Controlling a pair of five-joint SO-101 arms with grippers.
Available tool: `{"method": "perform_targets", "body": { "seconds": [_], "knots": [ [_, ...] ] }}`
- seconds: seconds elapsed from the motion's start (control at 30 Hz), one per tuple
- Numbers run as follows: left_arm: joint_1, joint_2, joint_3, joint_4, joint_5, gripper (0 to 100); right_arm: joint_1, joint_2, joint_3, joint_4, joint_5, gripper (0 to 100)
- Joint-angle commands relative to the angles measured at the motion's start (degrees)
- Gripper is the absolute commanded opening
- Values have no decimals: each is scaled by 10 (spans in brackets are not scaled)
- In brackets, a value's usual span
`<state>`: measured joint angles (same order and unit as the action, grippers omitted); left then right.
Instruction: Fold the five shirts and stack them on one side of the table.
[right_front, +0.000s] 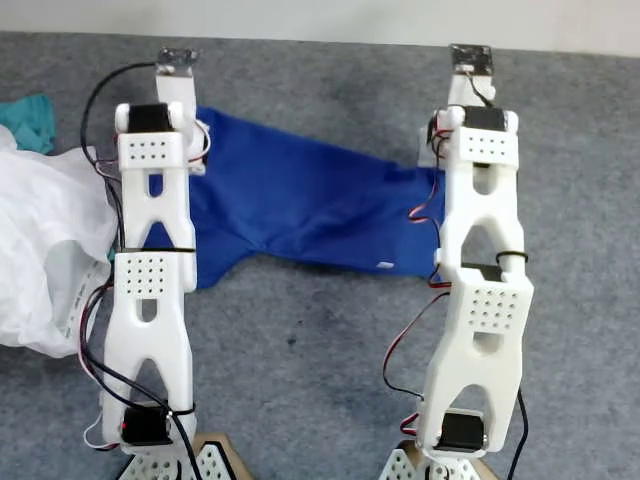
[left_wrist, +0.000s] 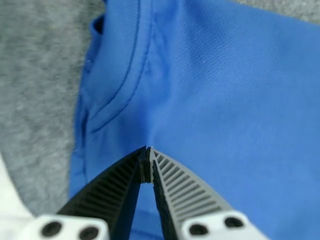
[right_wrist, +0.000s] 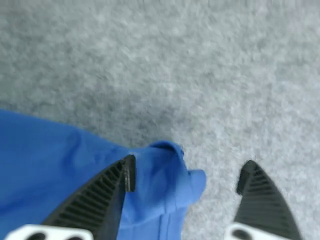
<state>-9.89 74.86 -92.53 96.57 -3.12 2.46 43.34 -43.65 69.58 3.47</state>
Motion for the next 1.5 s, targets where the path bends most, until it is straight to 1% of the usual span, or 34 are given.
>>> {"method": "perform_targets", "body": {
  "seconds": [0.0, 0.1, 0.13, 0.2, 0.3, 0.43, 0.57, 0.77, 0.9, 1.0, 1.13, 1.47],
  "knots": [
    [13, 2, -16, -30, 6, 13, -13, -10, -29, -30, 1, 187],
    [20, 14, -16, -35, 7, 12, -18, -10, -29, -40, 1, 33],
    [25, 17, -16, -35, 7, 7, -20, -10, -29, -44, 1, 0],
    [33, 27, -16, -35, 7, 6, -21, -9, -28, -45, 1, 20],
    [43, 51, -16, -45, 7, 6, -21, 7, -17, -45, 4, 5],
    [36, 74, -16, -69, 7, 6, -16, 49, -15, -49, 6, 5],
    [30, 82, -16, -71, 7, 6, -5, 75, -15, -57, 7, 5],
    [33, 85, -14, -71, 7, 6, 36, 77, -15, -81, 7, 5],
    [33, 86, -11, -71, 7, 6, 63, 76, -15, -81, 34, 5],
    [33, 89, -11, -71, 7, 6, 80, 77, -15, -81, 36, 5],
    [37, 109, -16, -78, 7, 6, 90, 76, -19, -81, 35, 5],
    [36, 109, -16, -79, 7, 6, 134, 80, -47, -98, 34, 5]
  ]
}}
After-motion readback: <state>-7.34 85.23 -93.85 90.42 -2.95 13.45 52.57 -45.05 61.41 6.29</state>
